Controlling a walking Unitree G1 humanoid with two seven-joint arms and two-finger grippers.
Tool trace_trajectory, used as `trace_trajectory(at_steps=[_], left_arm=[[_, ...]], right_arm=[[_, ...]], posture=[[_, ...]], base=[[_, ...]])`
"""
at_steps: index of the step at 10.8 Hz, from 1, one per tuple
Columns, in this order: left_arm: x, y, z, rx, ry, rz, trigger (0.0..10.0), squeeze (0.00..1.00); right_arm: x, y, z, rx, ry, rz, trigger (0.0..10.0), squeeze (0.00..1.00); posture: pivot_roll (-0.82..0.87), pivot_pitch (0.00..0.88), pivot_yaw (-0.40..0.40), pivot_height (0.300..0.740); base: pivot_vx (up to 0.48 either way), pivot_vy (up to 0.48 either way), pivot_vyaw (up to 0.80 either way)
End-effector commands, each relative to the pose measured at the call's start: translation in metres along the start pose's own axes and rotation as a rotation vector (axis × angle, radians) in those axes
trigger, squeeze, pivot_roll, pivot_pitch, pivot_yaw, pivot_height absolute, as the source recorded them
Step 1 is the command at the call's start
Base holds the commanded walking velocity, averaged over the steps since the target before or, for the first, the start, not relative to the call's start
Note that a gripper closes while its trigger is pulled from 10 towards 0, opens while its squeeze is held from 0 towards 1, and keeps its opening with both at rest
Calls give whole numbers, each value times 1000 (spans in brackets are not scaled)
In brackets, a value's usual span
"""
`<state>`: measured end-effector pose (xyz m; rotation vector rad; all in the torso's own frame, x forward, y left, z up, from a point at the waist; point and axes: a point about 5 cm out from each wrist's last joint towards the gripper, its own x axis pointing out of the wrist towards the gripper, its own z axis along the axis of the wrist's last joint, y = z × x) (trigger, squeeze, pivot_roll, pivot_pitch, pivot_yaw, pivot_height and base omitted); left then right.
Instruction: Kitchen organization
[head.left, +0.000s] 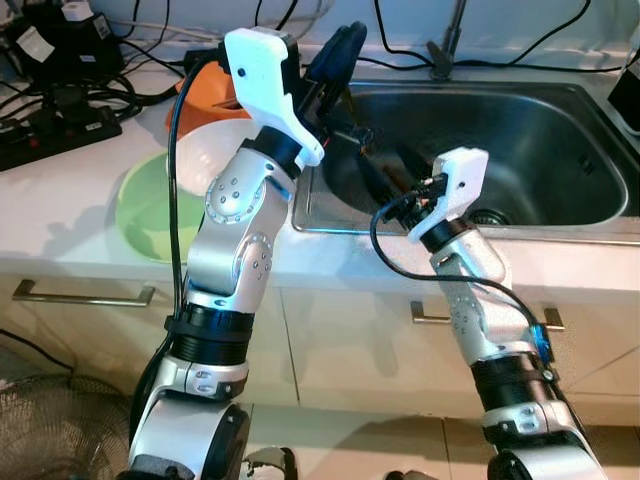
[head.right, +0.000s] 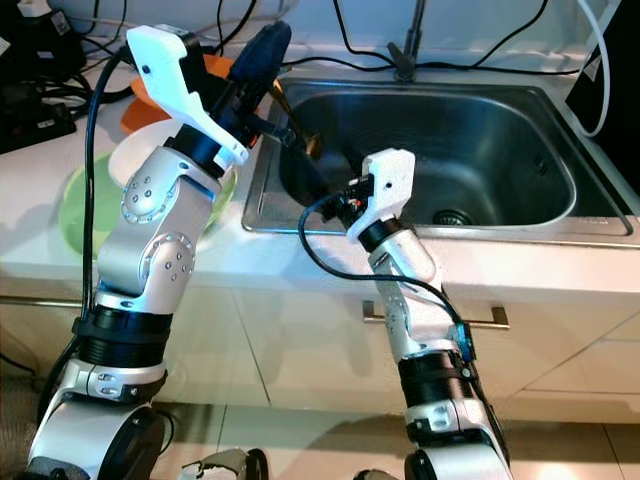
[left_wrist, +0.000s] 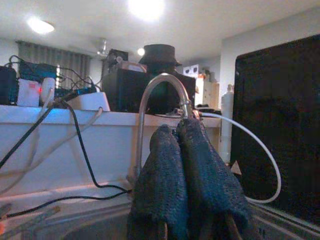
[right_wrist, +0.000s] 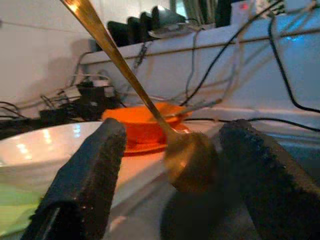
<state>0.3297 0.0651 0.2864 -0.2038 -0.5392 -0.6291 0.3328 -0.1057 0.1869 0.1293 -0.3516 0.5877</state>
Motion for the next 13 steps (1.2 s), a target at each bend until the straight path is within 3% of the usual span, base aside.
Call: trace_trajectory(at_steps=[1, 7, 9, 10, 11, 13], left_arm=[[-2, -1, -3, -2, 21, -14, 10000, 0], [-5, -14, -12, -20, 89, -101, 10000, 0], [-5, -16, -13, -30, 99, -109, 10000, 0], [-6, -15, -13, -30, 101, -109, 10000, 0], [-6, -15, -13, -31, 104, -110, 10000, 0], [-7, -16, -13, -31, 114, -120, 10000, 0]], right_arm=[[-1, 5, 2, 1, 1, 39, 10000, 0], [8, 22, -10, 25, 25, 0, 10000, 0], [7, 18, -14, 25, 44, -43, 10000, 0], [7, 17, -14, 26, 45, -45, 4431, 0], [6, 15, -16, 18, 54, -66, 0, 0], [6, 13, -18, 13, 57, -87, 0, 0]], posture=[[67, 36, 71, 740], [79, 38, 72, 740], [83, 44, 70, 740], [84, 47, 70, 740], [85, 50, 71, 740], [89, 55, 73, 740]], base=[[0, 0, 0], [0, 0, 0], [0, 0, 0], [0, 0, 0], [0, 0, 0], [0, 0, 0]])
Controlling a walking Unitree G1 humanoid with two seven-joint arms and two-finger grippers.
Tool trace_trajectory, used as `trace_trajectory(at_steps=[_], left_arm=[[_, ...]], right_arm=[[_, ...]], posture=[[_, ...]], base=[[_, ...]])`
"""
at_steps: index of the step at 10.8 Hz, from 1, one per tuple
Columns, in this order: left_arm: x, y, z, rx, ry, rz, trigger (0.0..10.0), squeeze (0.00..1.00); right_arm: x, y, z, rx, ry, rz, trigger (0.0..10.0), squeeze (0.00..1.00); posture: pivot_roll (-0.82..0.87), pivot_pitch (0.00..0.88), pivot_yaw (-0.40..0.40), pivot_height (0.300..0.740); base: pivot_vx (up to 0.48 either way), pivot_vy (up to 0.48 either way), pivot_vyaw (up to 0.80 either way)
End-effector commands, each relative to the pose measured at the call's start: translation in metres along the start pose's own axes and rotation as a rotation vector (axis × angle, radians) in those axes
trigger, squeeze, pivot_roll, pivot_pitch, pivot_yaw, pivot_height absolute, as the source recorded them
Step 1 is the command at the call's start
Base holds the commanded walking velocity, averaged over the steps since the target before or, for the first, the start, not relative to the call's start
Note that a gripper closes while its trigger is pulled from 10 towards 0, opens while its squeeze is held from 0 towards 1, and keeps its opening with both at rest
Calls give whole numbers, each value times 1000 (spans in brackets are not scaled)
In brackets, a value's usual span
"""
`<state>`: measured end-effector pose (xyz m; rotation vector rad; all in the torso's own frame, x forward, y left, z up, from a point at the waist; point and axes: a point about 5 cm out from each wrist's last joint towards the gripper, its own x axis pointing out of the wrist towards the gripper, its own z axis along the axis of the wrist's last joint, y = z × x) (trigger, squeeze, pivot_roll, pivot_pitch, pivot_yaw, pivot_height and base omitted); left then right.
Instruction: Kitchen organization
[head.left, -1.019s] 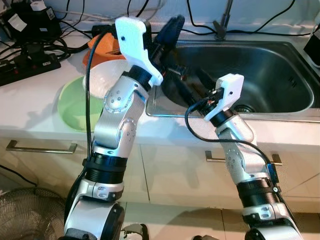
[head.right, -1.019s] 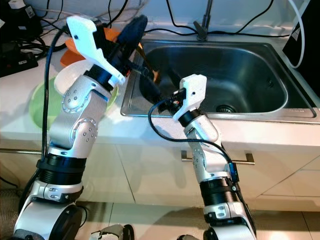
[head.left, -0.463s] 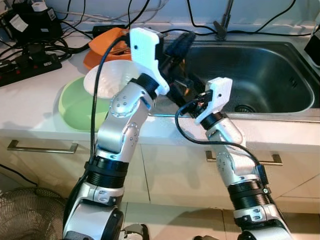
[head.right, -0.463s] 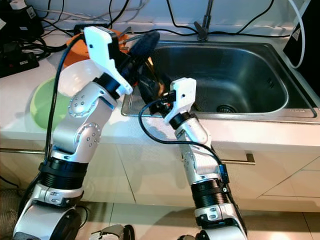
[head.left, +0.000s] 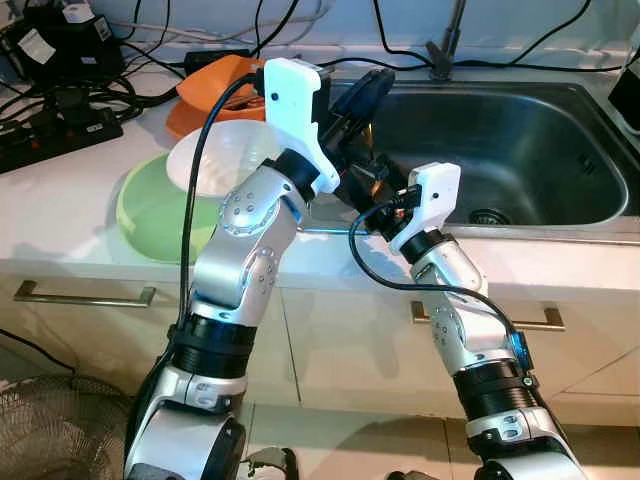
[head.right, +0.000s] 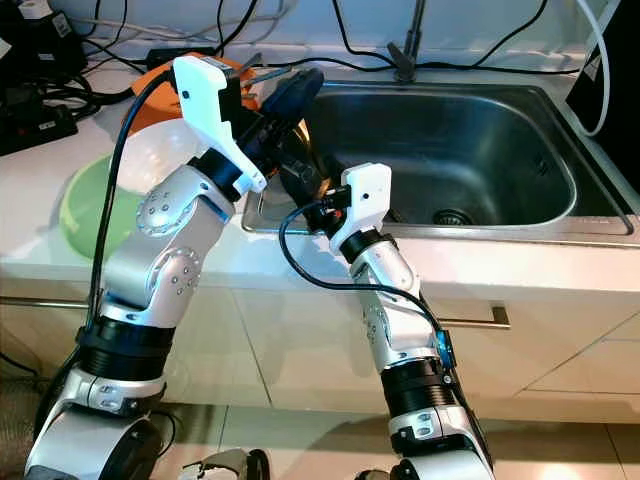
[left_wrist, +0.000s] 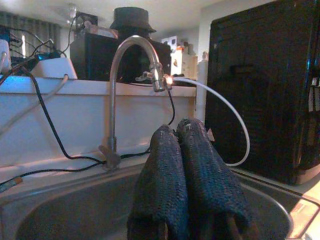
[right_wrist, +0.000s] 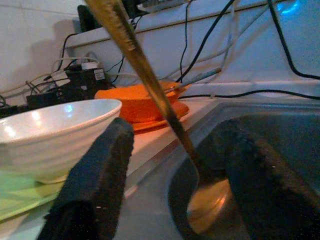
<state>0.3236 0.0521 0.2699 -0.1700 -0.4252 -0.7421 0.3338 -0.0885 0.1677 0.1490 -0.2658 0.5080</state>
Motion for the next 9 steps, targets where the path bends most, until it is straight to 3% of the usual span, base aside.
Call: trace_trajectory(at_steps=[1, 9], left_arm=[[-1, -4, 2, -2, 0, -26, 10000, 0], [-3, -4, 0, -24, 25, -24, 10000, 0]], right_arm=[[4, -2, 5, -12, -21, -21, 0, 0], [4, -7, 2, -29, -11, -57, 0, 0]], posture=[[89, 58, 74, 740], [95, 72, 73, 740]], base=[[0, 0, 0], [0, 0, 0]])
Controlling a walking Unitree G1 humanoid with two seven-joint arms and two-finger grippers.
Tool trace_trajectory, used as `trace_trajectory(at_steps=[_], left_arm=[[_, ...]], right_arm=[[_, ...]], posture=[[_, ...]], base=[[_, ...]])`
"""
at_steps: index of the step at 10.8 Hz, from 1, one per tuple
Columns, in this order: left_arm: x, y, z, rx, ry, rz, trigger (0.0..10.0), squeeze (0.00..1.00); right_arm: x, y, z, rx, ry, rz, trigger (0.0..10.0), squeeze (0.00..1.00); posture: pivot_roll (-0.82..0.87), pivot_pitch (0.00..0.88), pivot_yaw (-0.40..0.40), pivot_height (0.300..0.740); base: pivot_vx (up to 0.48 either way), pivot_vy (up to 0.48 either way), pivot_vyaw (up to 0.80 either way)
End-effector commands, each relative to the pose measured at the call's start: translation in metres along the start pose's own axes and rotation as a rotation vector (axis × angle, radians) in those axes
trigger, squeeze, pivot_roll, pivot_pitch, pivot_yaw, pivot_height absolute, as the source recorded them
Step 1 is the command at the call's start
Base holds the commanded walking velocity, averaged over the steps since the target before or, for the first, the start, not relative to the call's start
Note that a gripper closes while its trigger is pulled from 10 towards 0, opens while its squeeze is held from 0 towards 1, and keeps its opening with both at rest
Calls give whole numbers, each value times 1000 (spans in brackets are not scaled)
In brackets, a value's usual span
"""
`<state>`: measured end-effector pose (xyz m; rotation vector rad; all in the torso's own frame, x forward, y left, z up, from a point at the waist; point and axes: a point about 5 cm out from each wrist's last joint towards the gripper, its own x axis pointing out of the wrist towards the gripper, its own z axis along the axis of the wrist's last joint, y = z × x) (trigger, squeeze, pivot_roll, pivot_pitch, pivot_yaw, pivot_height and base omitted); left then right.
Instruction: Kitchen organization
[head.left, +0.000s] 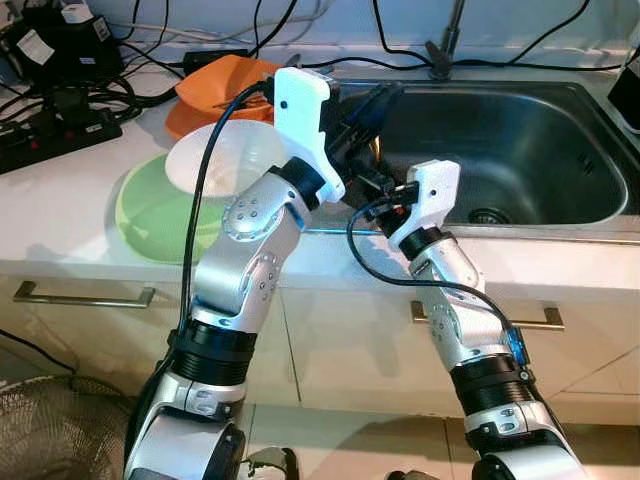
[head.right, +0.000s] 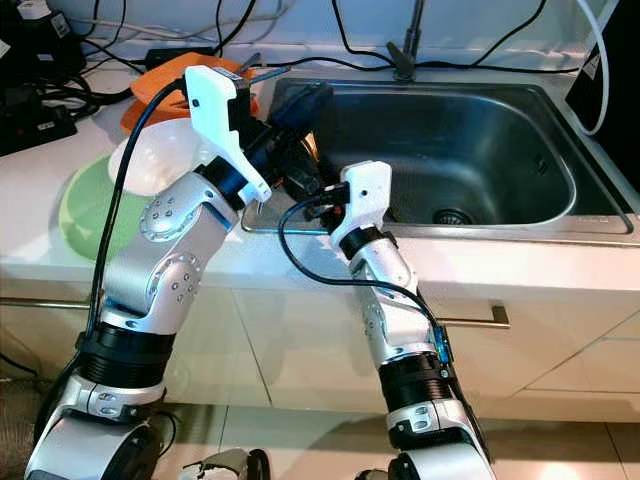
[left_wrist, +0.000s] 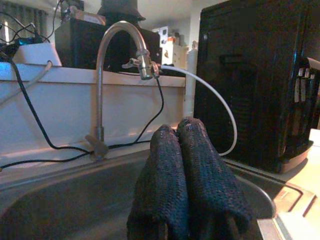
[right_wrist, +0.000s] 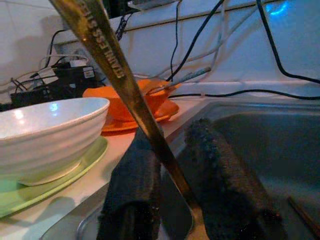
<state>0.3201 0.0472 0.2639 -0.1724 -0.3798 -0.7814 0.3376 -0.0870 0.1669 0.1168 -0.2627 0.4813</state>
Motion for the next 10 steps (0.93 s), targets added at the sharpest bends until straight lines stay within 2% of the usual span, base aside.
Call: trace_trajectory(at_steps=[1, 3, 4, 10], left_arm=[[-2, 5, 6, 7, -18, 23, 10000, 0], [-2, 6, 6, 11, -25, 40, 10000, 0], [-3, 8, 5, 6, -26, 55, 10000, 1000], [-6, 12, 8, -32, -55, 77, 10000, 1000]], right_arm=[[1, -8, 4, 6, -23, -39, 0, 0], [0, -9, 4, 9, -23, -46, 0, 0], [0, -10, 4, 8, -22, -46, 0, 0], [0, -22, 4, -14, -17, -106, 0, 0]], posture=[[96, 74, 72, 740], [97, 75, 72, 740], [96, 74, 70, 740], [100, 73, 66, 740]], base=[[0, 0, 0], [0, 0, 0], [0, 0, 0], [0, 0, 0]])
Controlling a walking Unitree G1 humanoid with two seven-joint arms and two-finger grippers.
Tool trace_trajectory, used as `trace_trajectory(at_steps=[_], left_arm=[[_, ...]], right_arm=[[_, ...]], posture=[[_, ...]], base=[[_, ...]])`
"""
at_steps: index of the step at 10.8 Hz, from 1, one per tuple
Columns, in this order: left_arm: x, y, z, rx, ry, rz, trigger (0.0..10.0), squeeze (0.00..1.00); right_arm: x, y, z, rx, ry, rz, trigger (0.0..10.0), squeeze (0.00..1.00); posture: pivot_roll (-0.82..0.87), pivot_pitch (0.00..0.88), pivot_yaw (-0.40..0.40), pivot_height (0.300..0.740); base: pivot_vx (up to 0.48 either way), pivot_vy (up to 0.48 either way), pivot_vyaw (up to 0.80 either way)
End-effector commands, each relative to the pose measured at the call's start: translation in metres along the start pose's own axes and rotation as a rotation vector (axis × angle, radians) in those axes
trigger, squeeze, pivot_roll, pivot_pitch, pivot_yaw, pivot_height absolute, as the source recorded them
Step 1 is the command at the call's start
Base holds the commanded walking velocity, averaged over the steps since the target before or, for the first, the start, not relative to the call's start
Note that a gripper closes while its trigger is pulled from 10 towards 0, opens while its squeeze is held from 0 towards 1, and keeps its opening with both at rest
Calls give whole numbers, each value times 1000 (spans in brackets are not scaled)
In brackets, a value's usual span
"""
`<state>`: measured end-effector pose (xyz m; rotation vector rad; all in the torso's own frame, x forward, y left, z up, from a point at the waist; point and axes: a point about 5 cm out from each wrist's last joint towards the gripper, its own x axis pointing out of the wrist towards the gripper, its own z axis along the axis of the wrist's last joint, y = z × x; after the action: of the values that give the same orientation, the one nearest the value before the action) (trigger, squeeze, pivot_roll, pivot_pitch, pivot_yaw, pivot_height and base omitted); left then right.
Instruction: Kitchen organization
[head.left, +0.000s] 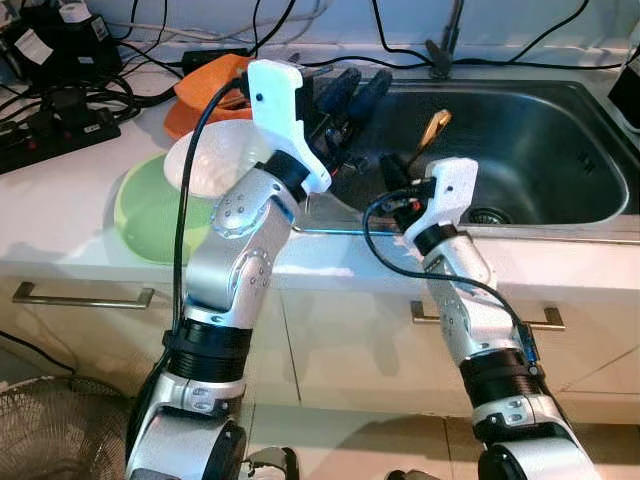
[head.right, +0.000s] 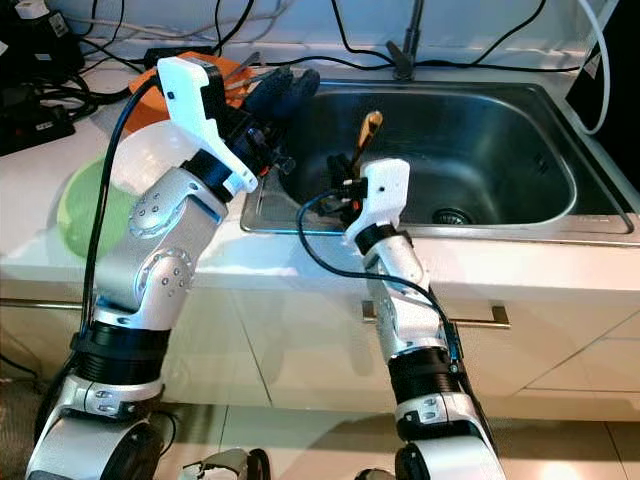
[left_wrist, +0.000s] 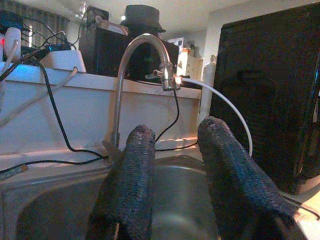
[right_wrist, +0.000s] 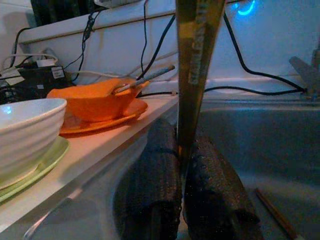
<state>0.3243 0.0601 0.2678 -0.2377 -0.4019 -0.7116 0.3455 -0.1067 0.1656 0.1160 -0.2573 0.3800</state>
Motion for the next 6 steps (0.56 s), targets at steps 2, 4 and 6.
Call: trace_trajectory(at_steps=[2, 4, 6], left_arm=[[-11, 6, -7, 37, 49, 42, 10000, 0], [-42, 18, -41, 118, 247, 113, 10000, 0], [-51, 18, -52, 125, 290, 142, 10000, 0]], right_arm=[[6, -19, 4, -20, -7, -96, 2431, 0], [18, -54, 9, -72, 37, -261, 10000, 0], [25, -61, 15, -53, 36, -288, 10000, 0]], posture=[[105, 69, 63, 740], [111, 72, 60, 740], [124, 72, 53, 740]], base=[[0, 0, 0], [0, 0, 0], [0, 0, 0]])
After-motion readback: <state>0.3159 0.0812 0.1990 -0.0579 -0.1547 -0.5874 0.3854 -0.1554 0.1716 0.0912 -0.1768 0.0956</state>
